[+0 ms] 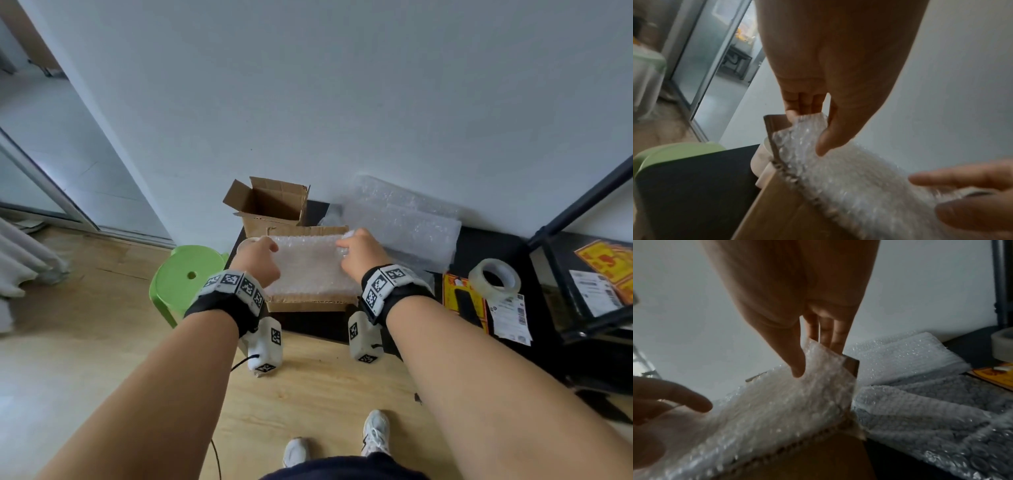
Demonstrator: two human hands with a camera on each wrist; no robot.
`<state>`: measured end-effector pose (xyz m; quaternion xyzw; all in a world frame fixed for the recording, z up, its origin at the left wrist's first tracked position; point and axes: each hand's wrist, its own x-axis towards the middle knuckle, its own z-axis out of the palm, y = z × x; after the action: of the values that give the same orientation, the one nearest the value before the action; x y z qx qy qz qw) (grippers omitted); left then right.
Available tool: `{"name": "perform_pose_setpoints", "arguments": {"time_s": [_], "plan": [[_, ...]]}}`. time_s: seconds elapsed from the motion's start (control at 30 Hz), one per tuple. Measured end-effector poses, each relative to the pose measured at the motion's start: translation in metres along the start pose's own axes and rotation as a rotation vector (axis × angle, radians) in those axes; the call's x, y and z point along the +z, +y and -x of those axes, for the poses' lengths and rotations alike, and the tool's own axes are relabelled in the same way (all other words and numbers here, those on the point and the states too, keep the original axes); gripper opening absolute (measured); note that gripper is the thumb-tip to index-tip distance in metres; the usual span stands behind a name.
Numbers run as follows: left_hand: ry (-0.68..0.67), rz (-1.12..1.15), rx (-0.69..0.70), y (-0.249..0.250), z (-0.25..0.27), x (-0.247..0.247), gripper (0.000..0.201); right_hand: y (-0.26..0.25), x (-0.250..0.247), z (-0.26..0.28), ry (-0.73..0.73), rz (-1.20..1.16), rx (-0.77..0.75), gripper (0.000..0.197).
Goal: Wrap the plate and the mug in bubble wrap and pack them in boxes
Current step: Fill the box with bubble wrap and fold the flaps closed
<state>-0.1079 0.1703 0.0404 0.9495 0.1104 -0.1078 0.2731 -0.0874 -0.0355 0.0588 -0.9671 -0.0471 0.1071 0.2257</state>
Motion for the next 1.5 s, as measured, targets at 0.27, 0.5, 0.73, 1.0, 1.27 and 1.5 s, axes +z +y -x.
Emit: {"name": "perform_pose_setpoints", "arguments": {"time_s": [0.27, 0.5, 0.73, 1.0, 1.27, 1.5], "plan": [[-0.014, -0.456, 0.107, -0.003, -0.013, 0.021, 0.059, -0.001, 0.020, -0.001, 0.015, 0.555, -0.156, 0.035], [0.082, -0.858, 0.327, 0.007, -0.009, 0.030, 0.034, -0.011, 0.031, -0.018, -0.008, 0.605, -0.276, 0.030], [-0.036, -0.899, 0.404, 0.008, -0.017, 0.035, 0.028, -0.006, 0.039, -0.028, -0.232, 0.817, -0.304, 0.032], [0.012, -0.874, 0.396, 0.008, -0.027, 0.045, 0.025, 0.001, 0.047, -0.036, -0.239, 0.760, -0.226, 0.042], [-0.106, -0.902, 0.335, 0.015, -0.030, 0.034, 0.027, 0.001, 0.043, -0.039, -0.208, 0.739, -0.269, 0.029], [-0.279, -0.683, 0.218, 0.026, -0.039, 0.016, 0.032, -0.003, 0.034, -0.036, -0.284, 0.496, -0.291, 0.060]]}}
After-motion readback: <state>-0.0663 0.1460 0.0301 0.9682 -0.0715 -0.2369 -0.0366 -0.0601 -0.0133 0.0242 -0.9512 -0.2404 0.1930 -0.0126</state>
